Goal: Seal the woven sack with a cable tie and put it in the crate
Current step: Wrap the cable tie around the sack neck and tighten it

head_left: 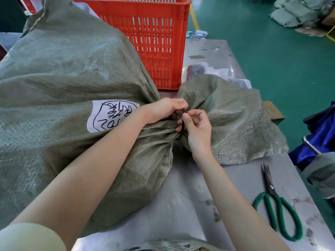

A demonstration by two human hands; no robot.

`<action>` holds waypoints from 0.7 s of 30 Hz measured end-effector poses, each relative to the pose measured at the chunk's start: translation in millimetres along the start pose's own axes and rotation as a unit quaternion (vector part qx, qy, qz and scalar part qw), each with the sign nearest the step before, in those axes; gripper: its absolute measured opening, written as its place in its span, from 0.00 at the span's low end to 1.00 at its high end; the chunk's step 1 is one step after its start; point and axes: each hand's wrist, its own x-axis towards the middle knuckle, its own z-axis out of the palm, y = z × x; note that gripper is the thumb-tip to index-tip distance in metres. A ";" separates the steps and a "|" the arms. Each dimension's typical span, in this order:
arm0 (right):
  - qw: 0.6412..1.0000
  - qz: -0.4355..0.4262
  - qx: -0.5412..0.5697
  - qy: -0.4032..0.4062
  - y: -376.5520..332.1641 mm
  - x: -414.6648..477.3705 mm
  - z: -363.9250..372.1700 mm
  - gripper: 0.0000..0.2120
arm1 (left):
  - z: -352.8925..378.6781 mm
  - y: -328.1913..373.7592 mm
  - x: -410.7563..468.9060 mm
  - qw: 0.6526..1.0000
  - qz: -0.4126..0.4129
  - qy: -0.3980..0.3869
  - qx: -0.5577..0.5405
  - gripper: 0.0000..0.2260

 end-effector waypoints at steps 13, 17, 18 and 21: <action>0.997 0.014 -0.058 0.044 4.4 3.2 4.2 0.13 | 1.0 4.7 -2.8 0.998 -0.036 -0.021 -0.042 0.11; 0.997 0.021 -0.058 0.048 5.8 3.8 5.7 0.11 | 2.4 4.6 -3.5 0.999 -0.028 -0.019 -0.025 0.09; 0.996 0.026 -0.063 0.050 5.3 3.0 5.5 0.10 | 1.9 3.5 -3.0 0.999 -0.024 -0.017 -0.011 0.10; 0.995 0.051 -0.050 0.063 2.7 -1.8 3.1 0.09 | 1.1 1.4 -2.5 1.000 -0.017 -0.006 0.018 0.12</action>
